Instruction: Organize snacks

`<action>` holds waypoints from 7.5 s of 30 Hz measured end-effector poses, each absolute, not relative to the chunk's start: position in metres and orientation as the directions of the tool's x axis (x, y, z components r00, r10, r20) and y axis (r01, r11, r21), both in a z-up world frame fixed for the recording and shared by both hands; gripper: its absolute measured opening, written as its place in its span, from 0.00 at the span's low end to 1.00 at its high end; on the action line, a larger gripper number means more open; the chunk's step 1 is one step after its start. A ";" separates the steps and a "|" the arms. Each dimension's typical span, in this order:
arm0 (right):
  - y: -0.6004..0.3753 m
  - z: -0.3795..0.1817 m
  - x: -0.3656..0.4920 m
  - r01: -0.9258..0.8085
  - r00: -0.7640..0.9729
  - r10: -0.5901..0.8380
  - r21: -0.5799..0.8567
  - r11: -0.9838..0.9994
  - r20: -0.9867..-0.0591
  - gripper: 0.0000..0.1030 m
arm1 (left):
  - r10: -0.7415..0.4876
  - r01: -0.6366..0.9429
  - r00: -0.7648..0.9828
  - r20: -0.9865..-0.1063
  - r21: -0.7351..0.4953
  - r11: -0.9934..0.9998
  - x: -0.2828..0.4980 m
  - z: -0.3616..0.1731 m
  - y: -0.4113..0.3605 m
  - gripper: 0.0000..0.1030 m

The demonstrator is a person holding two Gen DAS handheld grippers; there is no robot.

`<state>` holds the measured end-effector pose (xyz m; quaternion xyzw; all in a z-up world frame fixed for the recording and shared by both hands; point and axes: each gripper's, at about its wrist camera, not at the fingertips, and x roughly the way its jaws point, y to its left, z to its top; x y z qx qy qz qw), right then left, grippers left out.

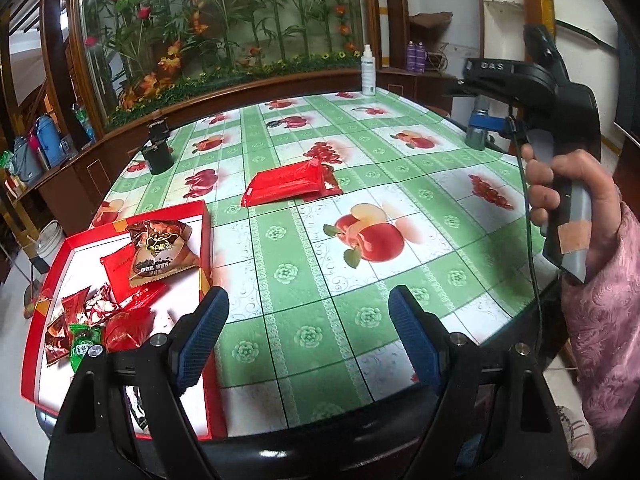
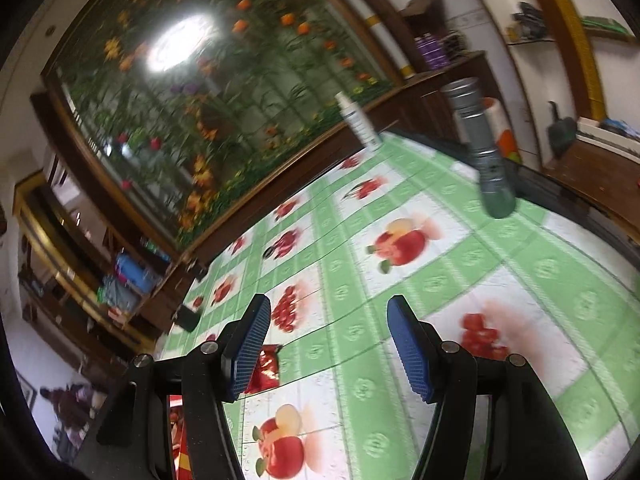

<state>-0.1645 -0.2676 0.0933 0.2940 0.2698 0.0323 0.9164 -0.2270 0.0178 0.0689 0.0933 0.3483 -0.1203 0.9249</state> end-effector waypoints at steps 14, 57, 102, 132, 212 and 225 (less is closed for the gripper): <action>-0.212 0.064 -0.078 0.009 0.776 0.371 0.597 0.803 -0.510 0.62 | -0.067 0.195 0.693 -0.718 0.097 0.976 -0.178 0.058 0.026 0.80; -0.055 0.015 -0.001 -0.302 0.580 0.293 0.133 0.944 -0.760 0.51 | 0.043 -0.004 0.653 -0.756 0.054 0.999 -0.147 0.047 0.092 0.80; -0.118 0.015 -0.065 -0.392 0.538 0.340 0.128 0.911 -0.771 0.27 | -0.083 0.040 0.557 -0.826 -0.073 0.997 -0.108 0.030 0.029 0.80; -0.142 0.014 -0.053 -0.250 0.564 0.299 0.187 0.950 -0.769 0.27 | -0.106 0.206 0.571 -0.814 0.017 0.978 -0.089 0.012 -0.008 0.45; -0.175 0.022 -0.020 -0.148 0.641 0.260 0.215 0.965 -0.723 0.24 | -0.160 0.247 0.575 -0.802 -0.016 0.969 -0.118 0.012 0.003 0.43; -0.208 0.037 -0.030 -0.110 0.717 0.353 0.402 0.909 -0.602 0.24 | -0.219 0.221 0.660 -0.719 -0.092 0.971 -0.148 0.059 0.019 0.42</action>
